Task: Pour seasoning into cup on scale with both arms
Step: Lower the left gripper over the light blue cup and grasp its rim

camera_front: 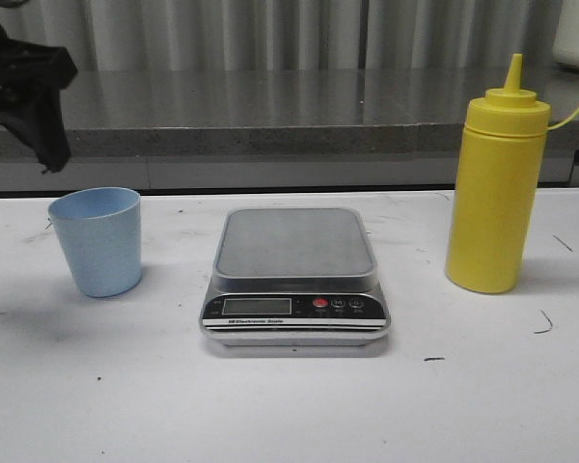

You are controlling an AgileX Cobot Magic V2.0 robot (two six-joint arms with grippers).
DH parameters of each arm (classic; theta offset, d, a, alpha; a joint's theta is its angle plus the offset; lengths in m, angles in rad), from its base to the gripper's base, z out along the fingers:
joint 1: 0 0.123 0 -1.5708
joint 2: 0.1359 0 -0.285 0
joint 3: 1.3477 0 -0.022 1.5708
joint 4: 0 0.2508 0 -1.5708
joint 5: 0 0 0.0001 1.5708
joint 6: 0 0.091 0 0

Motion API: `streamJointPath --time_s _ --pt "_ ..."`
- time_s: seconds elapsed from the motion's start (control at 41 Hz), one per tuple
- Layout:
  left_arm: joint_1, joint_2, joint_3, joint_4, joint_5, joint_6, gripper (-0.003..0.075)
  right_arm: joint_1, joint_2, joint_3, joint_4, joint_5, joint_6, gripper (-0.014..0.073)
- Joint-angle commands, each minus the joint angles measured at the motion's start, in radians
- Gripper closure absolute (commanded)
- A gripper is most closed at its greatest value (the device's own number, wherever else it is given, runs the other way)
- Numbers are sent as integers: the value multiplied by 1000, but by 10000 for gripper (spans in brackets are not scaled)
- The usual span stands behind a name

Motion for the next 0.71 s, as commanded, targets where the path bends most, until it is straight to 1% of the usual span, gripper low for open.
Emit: streamJointPath --time_s 0.0,0.171,0.342,0.415,0.61,0.684 --pt "-8 38 -80 -10 -27 -2 247 0 13 -24 -7 -66 -11 146" --pt "-8 151 -149 -8 -26 -2 247 0 13 -24 -7 -66 -11 146" --pt "-8 212 -180 -8 -18 -2 255 0 13 -24 -7 -66 -11 146" --pt "-8 222 -180 -8 -26 -2 301 0 13 -24 -7 -66 -11 146" --pt "-8 224 -180 -8 -45 -2 525 0 13 -24 -7 -66 -11 146" --pt "-8 224 -180 -8 -45 -2 589 0 13 -24 -7 -66 -11 146"
